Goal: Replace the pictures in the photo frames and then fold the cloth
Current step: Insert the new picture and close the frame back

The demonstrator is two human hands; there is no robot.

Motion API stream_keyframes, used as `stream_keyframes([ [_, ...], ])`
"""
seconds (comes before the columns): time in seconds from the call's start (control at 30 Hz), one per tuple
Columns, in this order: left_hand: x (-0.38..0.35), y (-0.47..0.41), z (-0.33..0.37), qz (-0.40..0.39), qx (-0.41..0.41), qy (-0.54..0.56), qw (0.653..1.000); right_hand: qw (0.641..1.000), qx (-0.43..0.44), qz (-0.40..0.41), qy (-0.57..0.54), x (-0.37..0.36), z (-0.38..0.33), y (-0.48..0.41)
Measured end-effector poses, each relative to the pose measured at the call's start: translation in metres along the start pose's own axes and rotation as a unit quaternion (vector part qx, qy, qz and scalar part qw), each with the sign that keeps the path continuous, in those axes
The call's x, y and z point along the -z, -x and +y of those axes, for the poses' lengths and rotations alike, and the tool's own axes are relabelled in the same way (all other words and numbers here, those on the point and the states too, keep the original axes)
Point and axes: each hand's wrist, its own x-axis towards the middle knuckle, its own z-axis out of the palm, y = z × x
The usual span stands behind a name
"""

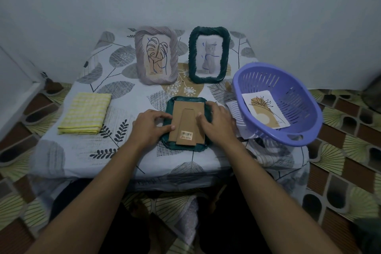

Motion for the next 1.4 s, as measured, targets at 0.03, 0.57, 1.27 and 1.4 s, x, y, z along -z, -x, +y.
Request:
stream_keyframes([
  [0.03, 0.0, -0.001, -0.001, -0.006, -0.009, -0.008, 1.0, 1.0, 0.007, -0.008, 0.021, -0.002, -0.002, 0.001],
  [0.57, 0.003, -0.015, -0.009, -0.042, -0.041, -0.076, 0.995, 0.978, 0.047, -0.106, 0.174, -0.018, -0.006, -0.004],
  [1.27, -0.022, -0.077, 0.004, 0.025, 0.005, -0.129, 0.991, 0.98, 0.051, -0.079, 0.175, -0.021, -0.005, -0.006],
  [1.4, -0.025, -0.076, 0.012, 0.017, 0.02, -0.158, 0.987, 0.98, 0.05, -0.077, 0.177, -0.022, -0.005, -0.006],
])
